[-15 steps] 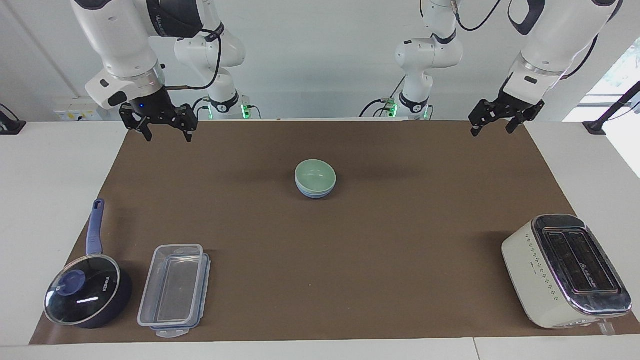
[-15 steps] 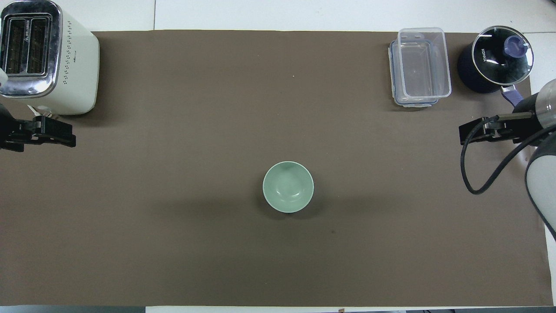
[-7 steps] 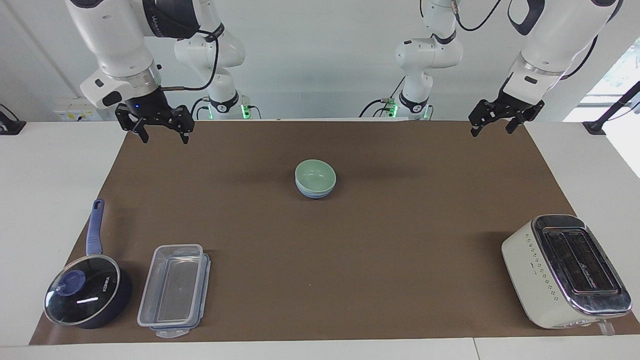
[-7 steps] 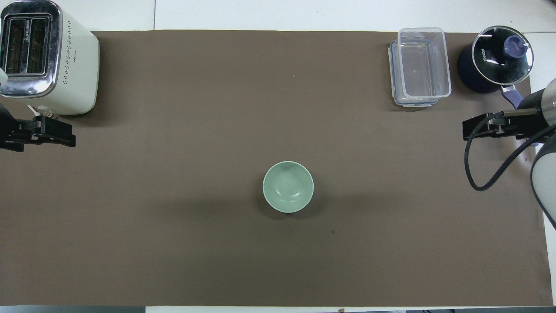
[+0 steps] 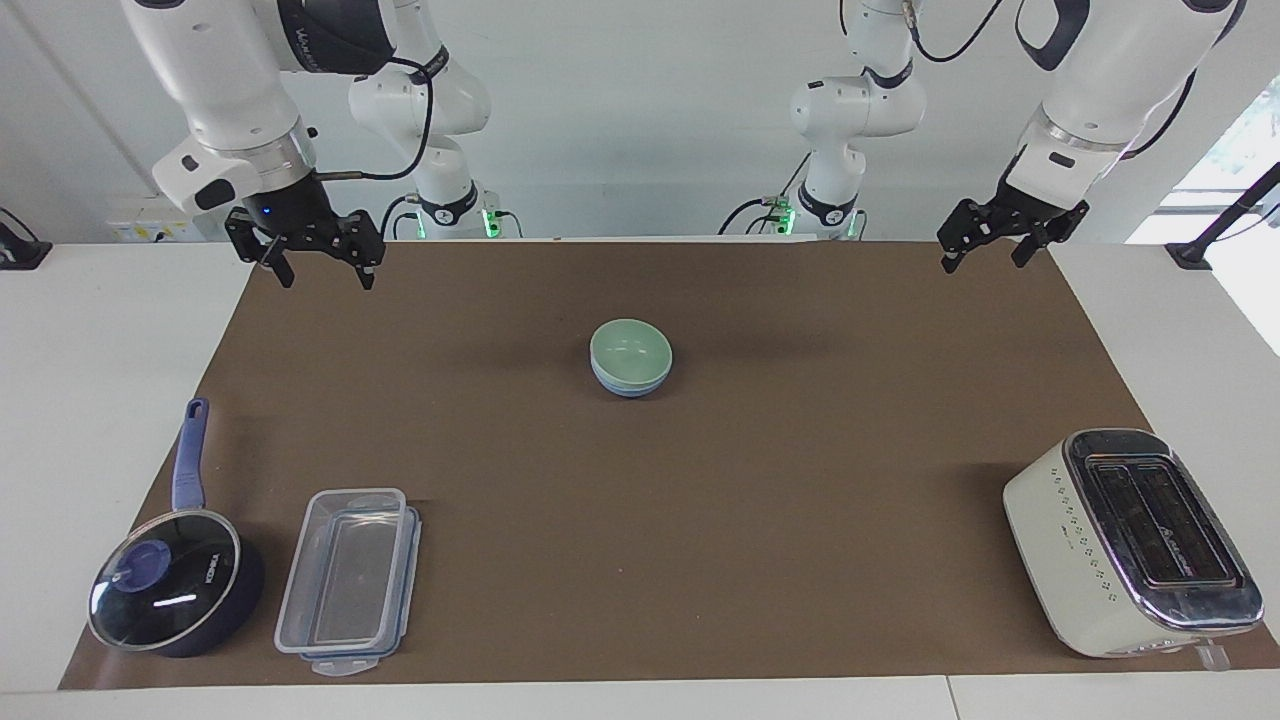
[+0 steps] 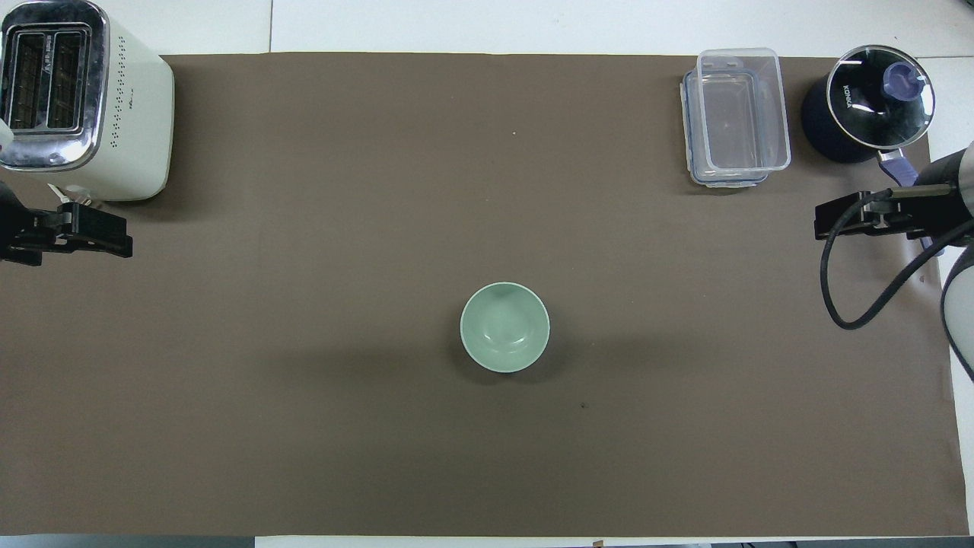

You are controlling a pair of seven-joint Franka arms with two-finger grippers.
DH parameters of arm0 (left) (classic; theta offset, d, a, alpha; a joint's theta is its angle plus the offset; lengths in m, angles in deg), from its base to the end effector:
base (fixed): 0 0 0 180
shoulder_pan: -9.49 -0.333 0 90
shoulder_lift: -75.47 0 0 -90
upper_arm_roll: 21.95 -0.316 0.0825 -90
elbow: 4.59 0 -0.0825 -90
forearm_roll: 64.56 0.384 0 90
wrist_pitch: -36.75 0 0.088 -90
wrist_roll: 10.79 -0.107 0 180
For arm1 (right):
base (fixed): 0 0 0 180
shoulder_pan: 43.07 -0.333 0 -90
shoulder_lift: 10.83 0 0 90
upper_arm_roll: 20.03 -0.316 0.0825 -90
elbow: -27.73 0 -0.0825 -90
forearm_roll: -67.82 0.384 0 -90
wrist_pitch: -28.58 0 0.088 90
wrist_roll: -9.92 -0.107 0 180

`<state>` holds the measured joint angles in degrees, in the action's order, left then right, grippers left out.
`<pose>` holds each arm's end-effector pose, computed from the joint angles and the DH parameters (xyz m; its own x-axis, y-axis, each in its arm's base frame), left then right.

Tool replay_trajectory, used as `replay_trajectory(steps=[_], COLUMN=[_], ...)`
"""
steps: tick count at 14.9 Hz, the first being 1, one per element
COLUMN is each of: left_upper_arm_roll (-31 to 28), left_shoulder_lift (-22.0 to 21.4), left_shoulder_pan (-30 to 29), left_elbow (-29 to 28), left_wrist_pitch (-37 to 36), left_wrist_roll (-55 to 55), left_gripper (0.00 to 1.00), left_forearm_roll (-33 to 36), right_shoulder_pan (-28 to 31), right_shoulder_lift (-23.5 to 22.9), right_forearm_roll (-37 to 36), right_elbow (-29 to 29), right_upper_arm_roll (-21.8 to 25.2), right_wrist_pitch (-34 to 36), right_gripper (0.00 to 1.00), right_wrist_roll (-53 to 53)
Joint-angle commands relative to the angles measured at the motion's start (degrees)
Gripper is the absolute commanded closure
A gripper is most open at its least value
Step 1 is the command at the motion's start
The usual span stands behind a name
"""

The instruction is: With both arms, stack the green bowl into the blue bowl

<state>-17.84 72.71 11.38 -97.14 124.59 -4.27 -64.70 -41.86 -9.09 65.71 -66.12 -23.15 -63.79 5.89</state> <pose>0.5322 -0.0572 0.6265 0.9994 0.0092 -0.0338 0.0091 -0.9999 -0.0049 0.5480 0.0149 0.6131 0.9993 -0.0354 0.0072 -0.0357 -0.9986 0.0380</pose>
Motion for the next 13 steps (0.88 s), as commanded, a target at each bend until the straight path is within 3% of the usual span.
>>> replay_trajectory(steps=[1,13], left_upper_arm_roll=[0.6,0.6], left_shoulder_lift=[-0.5,-0.5], left_shoulder_pan=[-0.7,-0.7], left_elbow=[-0.2,-0.2], left_wrist_pitch=[-0.3,-0.3], left_wrist_roll=[-0.4,-0.4], left_gripper=[0.0,0.0], left_forearm_roll=[1.5,1.5], right_shoulder_pan=[-1.9,-2.6], right_shoulder_lift=[0.1,0.5], right_forearm_roll=[1.4,1.4], right_elbow=[0.8,0.3], right_upper_arm_roll=[3.5,5.8], right_wrist_pitch=[2.1,3.3], right_gripper=[0.0,0.0], right_wrist_roll=[-0.3,-0.5])
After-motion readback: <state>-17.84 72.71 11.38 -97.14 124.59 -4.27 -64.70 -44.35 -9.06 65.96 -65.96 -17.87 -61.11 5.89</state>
